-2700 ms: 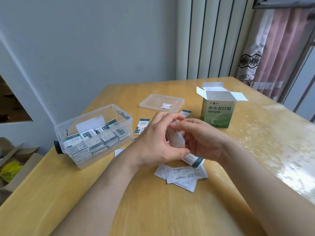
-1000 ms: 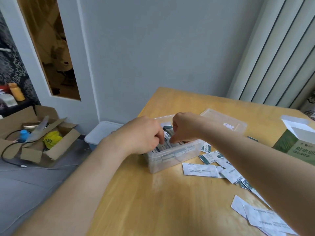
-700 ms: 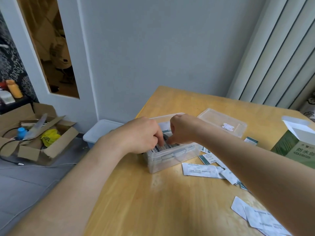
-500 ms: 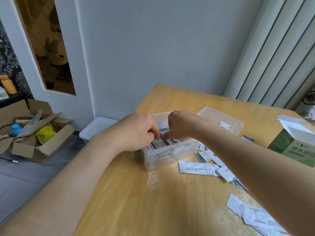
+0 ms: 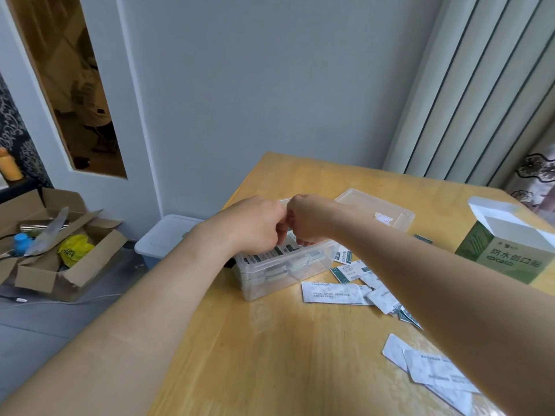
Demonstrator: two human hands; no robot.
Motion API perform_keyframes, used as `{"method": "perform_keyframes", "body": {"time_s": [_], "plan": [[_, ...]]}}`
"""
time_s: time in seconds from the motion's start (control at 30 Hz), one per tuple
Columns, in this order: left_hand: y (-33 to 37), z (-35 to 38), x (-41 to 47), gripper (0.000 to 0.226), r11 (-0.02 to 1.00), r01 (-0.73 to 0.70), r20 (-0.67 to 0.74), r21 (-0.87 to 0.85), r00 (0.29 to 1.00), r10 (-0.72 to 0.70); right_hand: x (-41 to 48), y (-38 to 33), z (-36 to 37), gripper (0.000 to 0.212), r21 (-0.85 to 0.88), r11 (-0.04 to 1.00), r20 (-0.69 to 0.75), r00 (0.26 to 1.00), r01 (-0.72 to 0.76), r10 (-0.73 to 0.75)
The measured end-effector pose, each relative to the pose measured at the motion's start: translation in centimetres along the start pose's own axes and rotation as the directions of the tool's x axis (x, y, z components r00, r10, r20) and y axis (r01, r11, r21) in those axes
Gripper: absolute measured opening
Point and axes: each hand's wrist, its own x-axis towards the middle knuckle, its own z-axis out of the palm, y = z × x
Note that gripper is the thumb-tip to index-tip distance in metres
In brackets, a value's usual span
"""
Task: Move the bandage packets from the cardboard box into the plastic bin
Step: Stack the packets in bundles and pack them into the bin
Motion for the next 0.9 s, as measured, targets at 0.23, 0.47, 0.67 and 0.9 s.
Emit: {"method": "perform_keyframes", "body": {"time_s": [0.23,0.47,0.67,0.9], "plan": [[0.0,0.4,0.1,0.04,0.999,-0.009,0.01,0.034,1.0,0.009,-0.3,0.5,0.4,0.032,0.012,1.0,-0.029,0.999,0.016,-0.016],[0.8,-0.6,-0.7,0.039,0.997,0.013,-0.213,-0.081,0.977,-0.03,-3.9,2.2,-2.4,0.024,0.415,0.905,-0.251,0.968,0.091,0.018],[7.7,-0.4,-3.2,0.035,0.957,-0.201,-0.22,-0.208,0.963,0.154,-11.1,7.4,-3.3,0.003,0.494,0.867,-0.157,0.987,0.061,0.02],[13.2,8.3,0.6,0.053,0.999,-0.042,0.099,0.032,0.994,0.038,-16.3,14.8,2.9,0.064,0.232,0.942,0.089,0.969,-0.243,0.229]]}}
